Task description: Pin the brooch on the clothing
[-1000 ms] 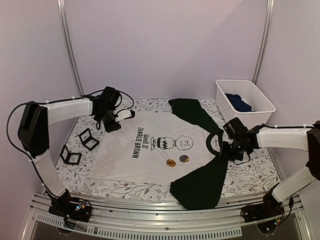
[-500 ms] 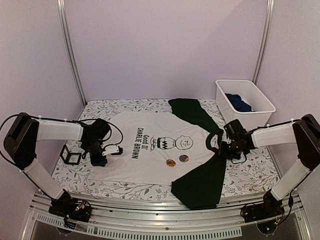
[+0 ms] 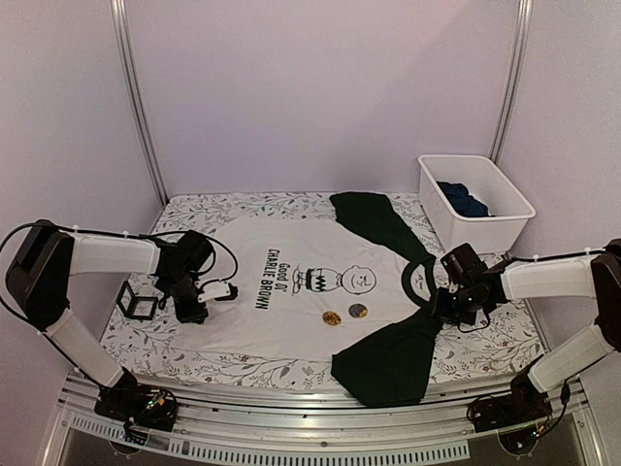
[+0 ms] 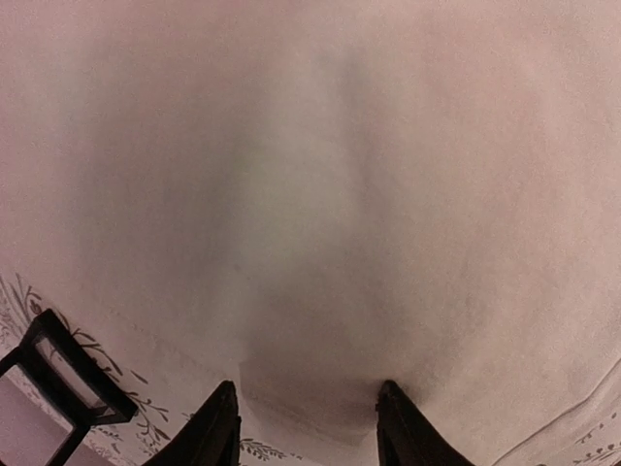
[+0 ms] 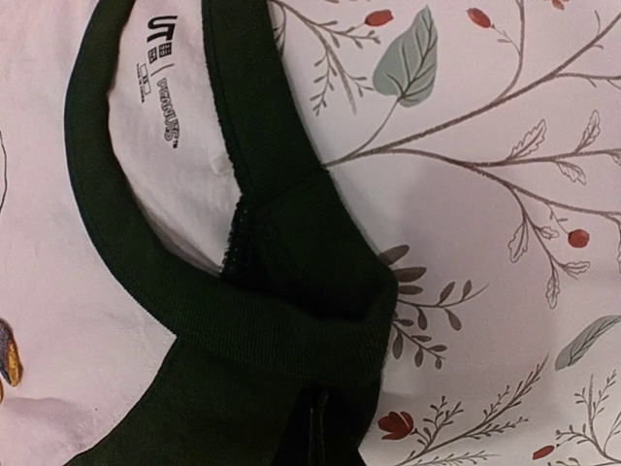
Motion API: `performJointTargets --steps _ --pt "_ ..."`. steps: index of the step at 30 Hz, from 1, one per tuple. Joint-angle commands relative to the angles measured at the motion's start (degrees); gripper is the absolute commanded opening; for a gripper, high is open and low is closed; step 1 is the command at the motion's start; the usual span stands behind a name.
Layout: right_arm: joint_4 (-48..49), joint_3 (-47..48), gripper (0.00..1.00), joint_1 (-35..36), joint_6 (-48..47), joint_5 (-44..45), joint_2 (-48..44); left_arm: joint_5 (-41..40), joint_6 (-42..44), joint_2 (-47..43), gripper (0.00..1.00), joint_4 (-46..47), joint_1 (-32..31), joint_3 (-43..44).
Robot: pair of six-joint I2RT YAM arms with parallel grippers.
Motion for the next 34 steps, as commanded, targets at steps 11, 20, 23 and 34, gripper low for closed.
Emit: performJointTargets --steps 11,20,23,34 --pt "-8.54 14.90 0.63 0.40 -8.03 4.63 -3.07 6.97 -3.90 -3.82 0.91 -6.47 1.70 7.34" --pt "24.89 8.12 0.99 0.19 -21.83 18.81 -22.51 -0.26 -49.07 -16.12 1.00 20.87 7.31 11.34" --pt "23.64 6.66 0.99 0.20 -18.10 21.24 -24.19 -2.50 -49.81 -21.52 1.00 29.49 7.39 2.69" --pt "30.48 -4.26 0.99 0.20 -20.75 19.19 -29.43 -4.62 -44.10 -29.92 1.00 47.97 7.35 -14.81"
